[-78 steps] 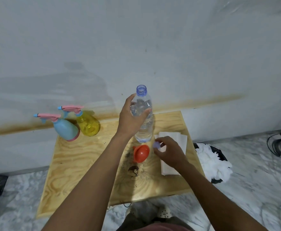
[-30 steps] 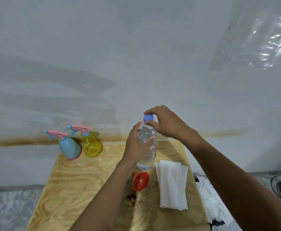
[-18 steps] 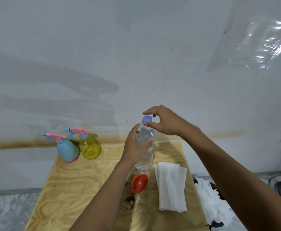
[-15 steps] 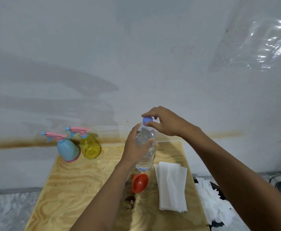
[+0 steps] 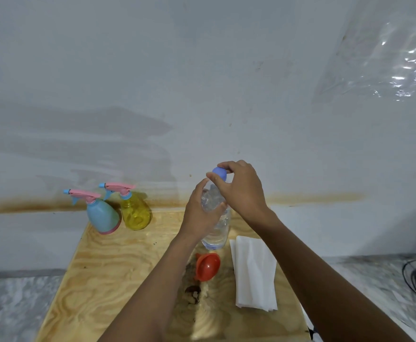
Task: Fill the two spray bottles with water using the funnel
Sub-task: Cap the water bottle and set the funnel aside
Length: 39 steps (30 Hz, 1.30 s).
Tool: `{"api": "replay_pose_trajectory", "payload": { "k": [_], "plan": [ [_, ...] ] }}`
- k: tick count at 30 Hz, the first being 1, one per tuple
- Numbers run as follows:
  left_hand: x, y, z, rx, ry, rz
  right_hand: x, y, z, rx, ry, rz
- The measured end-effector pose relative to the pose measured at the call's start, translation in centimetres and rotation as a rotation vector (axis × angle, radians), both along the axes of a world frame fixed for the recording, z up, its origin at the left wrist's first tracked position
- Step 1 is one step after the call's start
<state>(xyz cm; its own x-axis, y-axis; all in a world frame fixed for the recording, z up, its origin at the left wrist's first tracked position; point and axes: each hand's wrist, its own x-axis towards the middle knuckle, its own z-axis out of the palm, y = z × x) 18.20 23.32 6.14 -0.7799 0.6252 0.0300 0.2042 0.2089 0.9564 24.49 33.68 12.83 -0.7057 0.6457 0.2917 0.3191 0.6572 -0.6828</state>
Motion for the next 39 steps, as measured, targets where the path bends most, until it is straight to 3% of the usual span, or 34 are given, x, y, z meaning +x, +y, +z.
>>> {"api": "replay_pose_trajectory", "payload": {
  "k": [5,9,12,18,22,27,33,39],
  "plan": [
    [0.1,-0.3,0.0,0.006,-0.006,-0.023,1.6,0.5,-1.5,-0.199,0.11,0.109],
    [-0.7,-2.1,0.2,-0.039,-0.035,-0.034,3.5,0.5,-4.6,-0.37,0.184,0.049],
    [-1.3,-4.4,-1.7,-0.087,-0.116,0.015,4.6,0.6,-7.5,-0.476,0.116,0.056],
    [0.6,-6.8,-8.6,-0.445,-0.273,0.012,4.1,0.9,-10.8,-0.427,-0.06,0.2],
    [2.2,-7.1,-12.7,-0.549,-0.227,0.029,3.0,1.2,-11.4,-0.461,-0.015,0.219],
    [3.4,-6.5,-14.4,-0.644,-0.029,0.069,2.0,2.2,-11.9,-0.497,0.006,0.272],
    [3.8,-6.6,-14.5,-0.523,0.049,0.13,0.9,3.2,-11.4,-0.483,-0.018,0.367],
    [2.1,-7.7,-13.6,-0.344,-0.069,0.373,0.1,2.9,-11.3,-0.425,0.021,0.313]
  ]
}}
